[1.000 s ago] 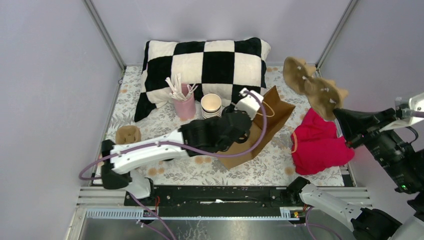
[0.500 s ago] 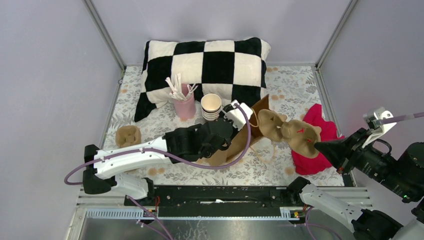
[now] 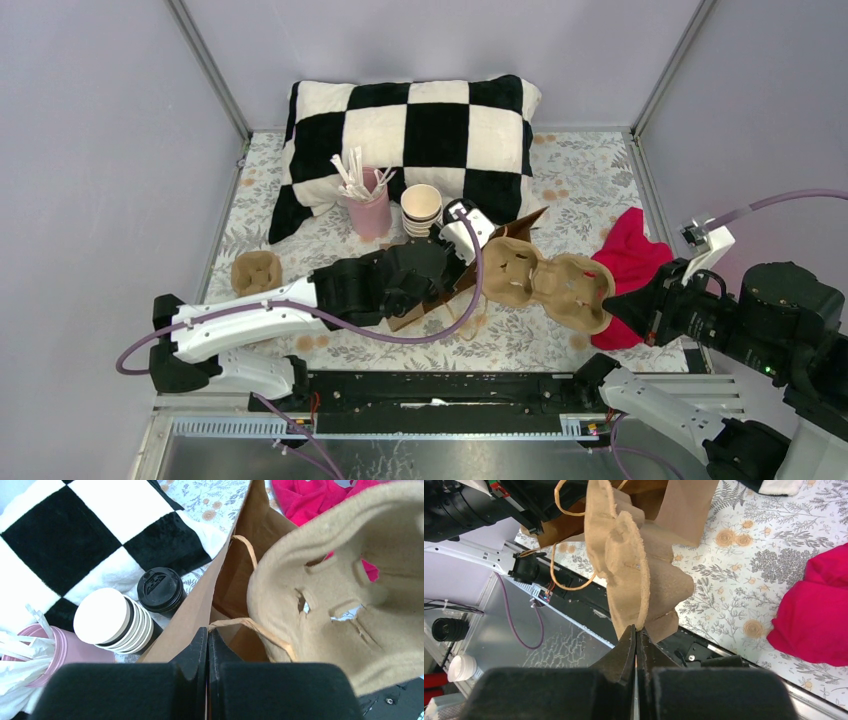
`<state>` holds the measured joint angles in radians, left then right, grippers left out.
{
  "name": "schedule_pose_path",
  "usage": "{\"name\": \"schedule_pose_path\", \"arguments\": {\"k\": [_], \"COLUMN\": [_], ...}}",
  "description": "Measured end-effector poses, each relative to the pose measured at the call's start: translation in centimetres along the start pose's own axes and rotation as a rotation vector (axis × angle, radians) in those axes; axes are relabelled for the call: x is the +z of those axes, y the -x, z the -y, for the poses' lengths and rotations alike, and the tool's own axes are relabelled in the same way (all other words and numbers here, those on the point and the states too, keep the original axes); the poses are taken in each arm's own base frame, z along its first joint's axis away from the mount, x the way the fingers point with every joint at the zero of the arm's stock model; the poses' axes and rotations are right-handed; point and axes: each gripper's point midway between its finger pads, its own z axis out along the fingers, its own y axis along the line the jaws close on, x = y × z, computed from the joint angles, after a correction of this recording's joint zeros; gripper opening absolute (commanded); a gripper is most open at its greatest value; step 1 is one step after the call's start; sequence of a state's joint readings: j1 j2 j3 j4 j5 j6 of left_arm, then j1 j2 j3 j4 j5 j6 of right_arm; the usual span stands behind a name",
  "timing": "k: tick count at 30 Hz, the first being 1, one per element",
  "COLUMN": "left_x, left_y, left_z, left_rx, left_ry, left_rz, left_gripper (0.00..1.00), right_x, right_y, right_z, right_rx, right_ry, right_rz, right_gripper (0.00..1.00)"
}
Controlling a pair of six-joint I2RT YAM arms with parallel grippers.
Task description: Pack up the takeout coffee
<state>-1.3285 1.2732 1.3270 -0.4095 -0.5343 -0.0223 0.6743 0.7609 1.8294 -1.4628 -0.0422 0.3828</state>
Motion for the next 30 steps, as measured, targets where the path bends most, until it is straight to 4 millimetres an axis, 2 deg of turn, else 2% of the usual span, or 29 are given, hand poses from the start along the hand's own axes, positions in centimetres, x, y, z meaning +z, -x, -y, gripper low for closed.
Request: {"name": "schedule_pose_path", "arguments": {"k": [10,17,21,24,30], "left_x": [0.1,0.2,0.0,-0.3,-0.5], "left_y": [0.9,-0.9,-1.2,-1.0,-0.7], "left_z": [0.1,1.3,1.9,2.2,2.6], "left_rx": [0.0,-0.021,-0.056,-0.084,-0.146], "left_ry": [-0.009,-0.035,-0.058,-0.074,-0.08], "left_rz": [0.039,0.023,0.024,0.031,0.037], "left_gripper": [0.0,0.0,0.0,0.0,0.0], "right_x": [-2.0,-5.2,-6.0,-5.4,-2.3], "right_y": [0.1,1.7,2.0,1.3,-0.2], "right_z": [-0.5,-0.3,0.1,0.5,1.0], "right_rx": [0.068,0.091,0.099,0.102,0.097], "right_ry": [0.04,0.042,0.043,0.03,-0.013], "right_rz": [0.07,0.207,0.268,0.259,0.133], "right_gripper": [0.0,0.0,0.0,0.0,0.0]}}
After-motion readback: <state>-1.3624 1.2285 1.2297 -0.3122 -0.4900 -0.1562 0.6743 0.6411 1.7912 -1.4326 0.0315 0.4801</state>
